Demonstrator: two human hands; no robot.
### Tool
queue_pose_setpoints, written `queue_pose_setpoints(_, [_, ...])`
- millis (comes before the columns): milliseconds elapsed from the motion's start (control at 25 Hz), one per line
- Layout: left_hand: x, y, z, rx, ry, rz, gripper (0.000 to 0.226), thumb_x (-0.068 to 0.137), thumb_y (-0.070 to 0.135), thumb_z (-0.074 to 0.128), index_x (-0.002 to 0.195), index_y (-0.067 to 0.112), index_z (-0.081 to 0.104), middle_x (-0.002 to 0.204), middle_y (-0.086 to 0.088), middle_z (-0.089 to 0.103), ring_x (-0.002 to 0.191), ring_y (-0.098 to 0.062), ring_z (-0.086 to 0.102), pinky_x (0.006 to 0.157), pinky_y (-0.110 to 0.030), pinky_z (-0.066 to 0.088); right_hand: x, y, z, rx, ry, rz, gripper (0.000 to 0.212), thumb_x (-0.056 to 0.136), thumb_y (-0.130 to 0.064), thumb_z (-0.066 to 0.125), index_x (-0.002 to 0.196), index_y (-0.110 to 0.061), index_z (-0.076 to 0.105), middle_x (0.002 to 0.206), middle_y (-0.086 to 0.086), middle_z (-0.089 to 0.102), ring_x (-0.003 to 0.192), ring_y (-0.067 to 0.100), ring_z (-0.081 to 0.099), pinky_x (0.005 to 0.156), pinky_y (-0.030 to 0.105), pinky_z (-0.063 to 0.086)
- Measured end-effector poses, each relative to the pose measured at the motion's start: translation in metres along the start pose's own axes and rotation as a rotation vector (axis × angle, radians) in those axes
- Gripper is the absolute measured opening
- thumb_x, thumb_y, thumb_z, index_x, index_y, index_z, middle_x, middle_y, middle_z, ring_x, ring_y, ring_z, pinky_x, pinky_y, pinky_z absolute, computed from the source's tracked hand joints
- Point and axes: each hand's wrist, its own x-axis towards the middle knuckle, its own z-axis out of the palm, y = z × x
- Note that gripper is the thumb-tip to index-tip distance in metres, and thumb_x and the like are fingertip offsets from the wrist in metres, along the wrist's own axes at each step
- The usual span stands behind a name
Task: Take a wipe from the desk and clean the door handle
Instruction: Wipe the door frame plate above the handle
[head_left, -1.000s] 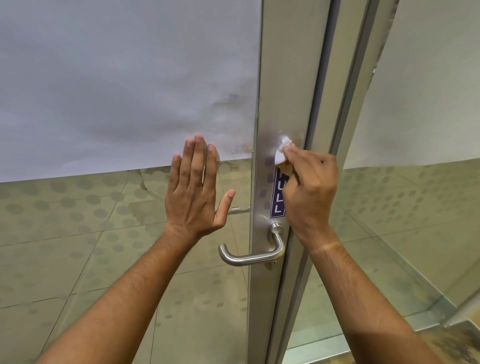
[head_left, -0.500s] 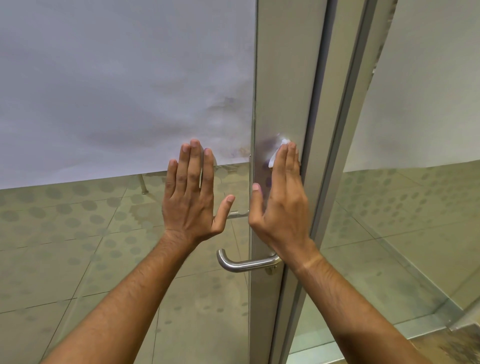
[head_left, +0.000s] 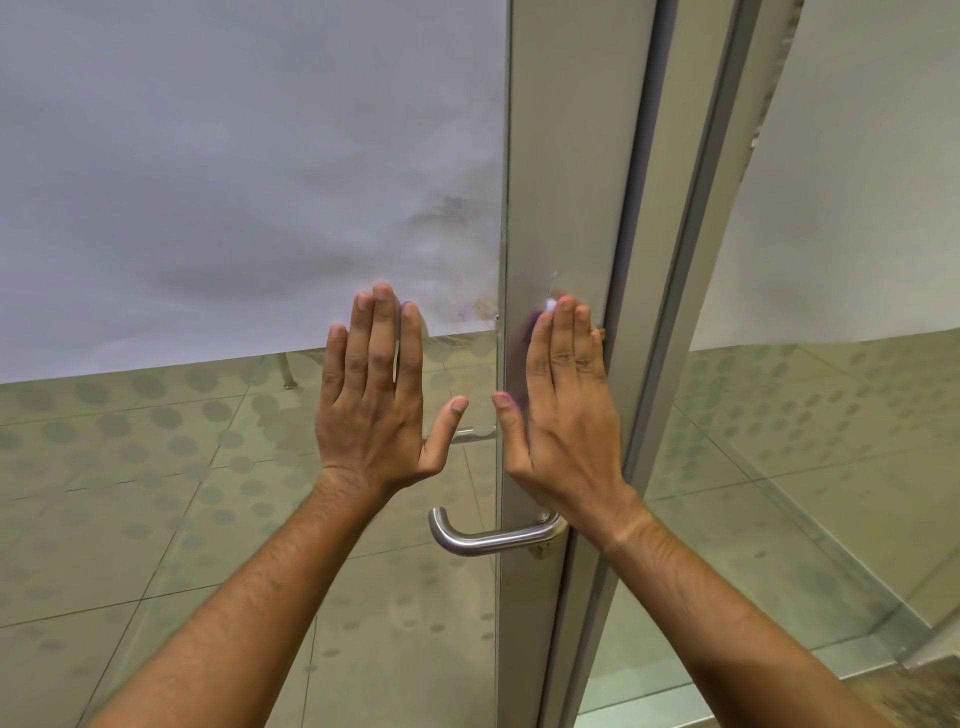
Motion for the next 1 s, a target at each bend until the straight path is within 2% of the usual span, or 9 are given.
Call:
queue_pose_setpoints(120, [0.000,0.000,0.001,0.007,-0.002,-0.002,0.099,0.092,0.059,0.047,0.160,0.004,0.000,0.163,-0.023,0.005,0.155,-0.029,-0.008,0.126,-0.046,0.000,0.003,0.004,0.001,0.030,-0.004,-0.024,0.076,0.099,-0.041,0.038,0.150,0.009,0.013,0.160,0.024,0.004,0.151,0.036,0.001,0.123,0.049,0.010])
queue_pose_setpoints(280, [0.000,0.000,0.001,0.016,0.008,-0.001,0.099,0.092,0.059,0.047,0.160,0.004,0.001,0.164,-0.022,0.004,0.156,-0.029,-0.008,0.126,-0.046,0.000,-0.018,0.008,-0.002,0.021,-0.097,-0.075,0.078,0.096,-0.038,0.045,0.149,0.009,0.012,0.160,0.027,0.006,0.150,0.038,0.004,0.121,0.052,0.015])
queue_pose_setpoints(440, [0.000,0.001,0.001,0.020,0.008,-0.002,0.100,0.092,0.059,0.048,0.159,0.004,0.000,0.163,-0.022,0.004,0.155,-0.029,-0.009,0.126,-0.046,0.000,0.009,0.003,-0.002,0.072,0.006,-0.003,0.078,0.097,-0.039,0.042,0.150,0.010,0.012,0.160,0.027,0.005,0.150,0.038,0.002,0.123,0.050,0.010])
queue_pose_setpoints(600, [0.000,0.000,0.001,0.022,0.015,0.001,0.099,0.092,0.058,0.049,0.159,0.003,0.001,0.163,-0.022,0.004,0.155,-0.029,-0.008,0.126,-0.046,0.000,-0.007,0.007,-0.004,0.044,-0.067,-0.089,0.079,0.095,-0.036,0.047,0.149,0.011,0.014,0.159,0.029,0.009,0.150,0.039,0.005,0.122,0.053,0.014])
queue_pose_setpoints(800, [0.001,0.001,0.001,0.019,0.014,0.000,0.098,0.092,0.058,0.048,0.159,0.003,0.002,0.163,-0.022,0.005,0.155,-0.029,-0.008,0.126,-0.046,0.000,0.008,-0.003,-0.003,0.125,0.039,0.112,0.078,0.096,-0.033,0.046,0.151,0.009,0.009,0.160,0.025,0.001,0.151,0.036,-0.001,0.123,0.047,0.007])
queue_pose_setpoints(920, [0.001,0.000,0.001,0.022,0.013,-0.003,0.098,0.093,0.058,0.047,0.159,0.003,0.000,0.163,-0.022,0.005,0.155,-0.029,-0.009,0.126,-0.046,0.000,-0.004,0.000,-0.005,0.102,-0.029,-0.012,0.077,0.095,-0.033,0.048,0.149,0.010,0.013,0.160,0.027,0.007,0.150,0.037,0.002,0.123,0.050,0.011])
queue_pose_setpoints(1000, [0.001,0.000,0.001,0.019,0.016,-0.002,0.098,0.093,0.058,0.047,0.159,0.004,0.000,0.163,-0.022,0.005,0.155,-0.029,-0.009,0.126,-0.046,0.000,-0.009,0.005,-0.007,0.087,-0.049,-0.005,0.077,0.095,-0.033,0.047,0.150,0.009,0.013,0.160,0.027,0.007,0.151,0.036,0.003,0.123,0.048,0.011])
